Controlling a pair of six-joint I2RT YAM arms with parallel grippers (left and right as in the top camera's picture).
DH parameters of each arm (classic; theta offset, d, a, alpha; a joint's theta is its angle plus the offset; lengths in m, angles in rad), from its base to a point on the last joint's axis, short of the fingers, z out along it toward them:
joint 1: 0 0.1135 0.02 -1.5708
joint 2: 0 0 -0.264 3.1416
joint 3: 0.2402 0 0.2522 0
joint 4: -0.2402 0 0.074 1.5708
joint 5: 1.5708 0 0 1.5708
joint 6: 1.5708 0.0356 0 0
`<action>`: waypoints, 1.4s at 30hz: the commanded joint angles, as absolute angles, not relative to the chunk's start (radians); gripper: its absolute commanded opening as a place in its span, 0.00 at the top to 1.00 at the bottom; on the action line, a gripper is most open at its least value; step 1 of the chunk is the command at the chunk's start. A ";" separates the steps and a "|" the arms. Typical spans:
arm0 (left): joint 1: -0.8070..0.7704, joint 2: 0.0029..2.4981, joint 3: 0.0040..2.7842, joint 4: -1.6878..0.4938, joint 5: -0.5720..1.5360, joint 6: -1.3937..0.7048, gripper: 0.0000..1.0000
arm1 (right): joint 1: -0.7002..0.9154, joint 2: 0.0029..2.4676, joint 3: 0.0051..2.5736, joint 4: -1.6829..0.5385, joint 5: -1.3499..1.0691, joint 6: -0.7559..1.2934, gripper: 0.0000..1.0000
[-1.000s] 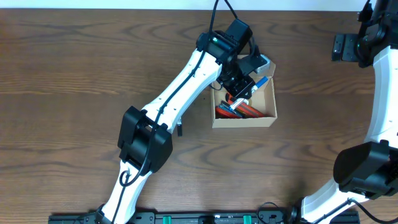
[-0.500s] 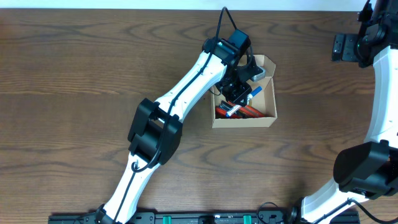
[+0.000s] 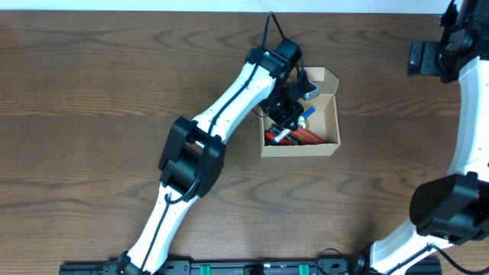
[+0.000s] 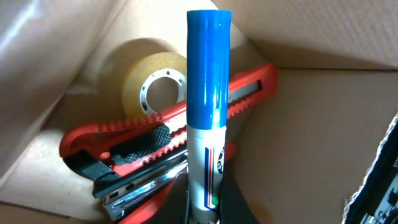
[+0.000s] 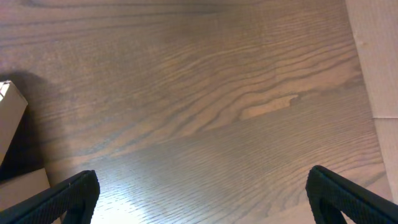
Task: Pack container
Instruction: 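Lower the marker into the box and open the left gripper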
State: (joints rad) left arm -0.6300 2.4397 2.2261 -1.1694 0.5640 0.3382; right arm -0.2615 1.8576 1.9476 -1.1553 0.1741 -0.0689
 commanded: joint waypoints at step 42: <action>-0.627 2.440 2.332 -1.176 0.490 0.308 0.59 | -0.266 1.842 1.963 -1.156 0.175 -0.057 0.01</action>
State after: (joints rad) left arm -0.6300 2.4397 2.2578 -1.1702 0.5331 0.3328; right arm -0.2615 1.8576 1.9476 -1.1553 0.1741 -0.0689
